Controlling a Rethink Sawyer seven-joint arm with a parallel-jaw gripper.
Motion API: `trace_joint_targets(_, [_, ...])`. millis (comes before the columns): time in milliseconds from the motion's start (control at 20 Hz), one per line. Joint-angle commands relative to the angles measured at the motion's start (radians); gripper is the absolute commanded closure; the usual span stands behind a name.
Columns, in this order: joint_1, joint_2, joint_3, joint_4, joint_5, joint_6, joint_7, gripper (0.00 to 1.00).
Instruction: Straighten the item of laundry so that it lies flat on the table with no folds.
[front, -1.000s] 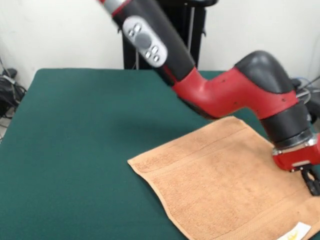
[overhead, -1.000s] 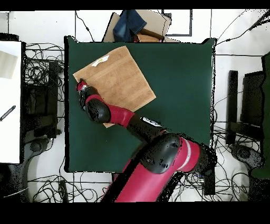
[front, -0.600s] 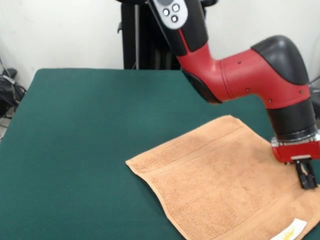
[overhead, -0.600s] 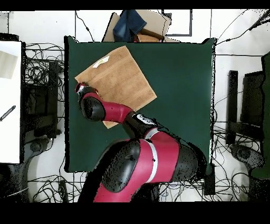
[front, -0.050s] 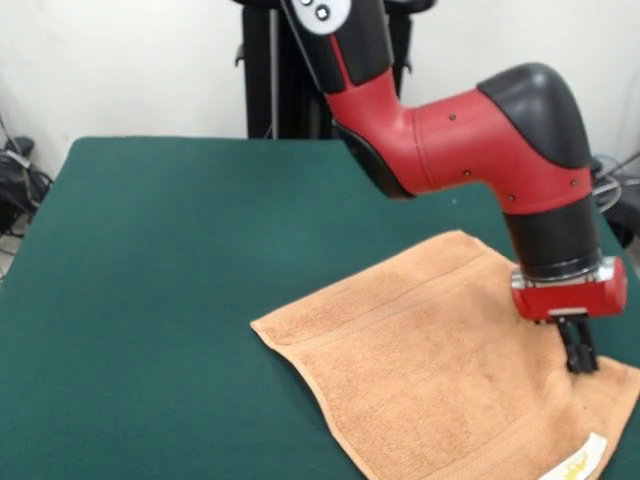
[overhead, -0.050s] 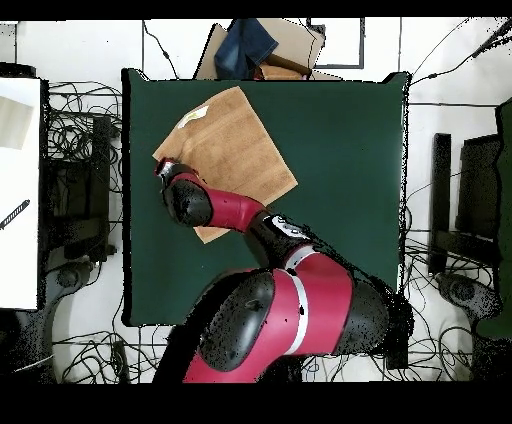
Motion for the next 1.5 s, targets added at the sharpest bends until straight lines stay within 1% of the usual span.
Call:
trace_joint_targets(50, [-0.046,0.062,-0.149,0.078,-0.01,0.122,0.103,1.0])
trace_joint_targets(200, [-0.063,0.069,-0.131,0.079,-0.013,0.12,0.104,1.0])
trace_joint_targets(250, [-0.046,0.058,-0.147,0.08,0.006,0.131,0.112,1.0])
trace_joint_targets(350, [0.027,0.017,-0.218,0.067,0.053,0.199,0.112,1.0])
trace_joint_targets(400, [0.051,0.01,-0.236,0.064,0.073,0.212,0.123,1.0])
trace_joint_targets(500, [0.04,0.041,-0.194,0.071,0.082,0.164,0.155,1.0])
trace_joint_targets(600, [0.021,0.096,-0.134,0.066,0.08,0.094,0.184,1.0])
trace_joint_targets(750, [0.033,0.143,-0.098,0.046,0.088,0.03,0.21,1.0])
trace_joint_targets(850, [0.02,0.17,-0.07,0.04,0.075,-0.005,0.218,1.0])
trace_joint_targets(1050, [-0.055,0.209,-0.003,0.047,0.012,-0.018,0.192,1.0])
trace_joint_targets(1250, [-0.181,0.246,0.072,0.071,-0.076,0.025,0.12,1.0])
trace_joint_targets(1350, [-0.293,0.335,0.155,0.064,-0.169,0.03,0.078,1.0])
trace_joint_targets(1400, [-0.335,0.378,0.188,0.055,-0.212,0.03,0.062,1.0])
trace_joint_targets(1500, [-0.383,0.431,0.227,0.044,-0.268,0.037,0.049,1.0])
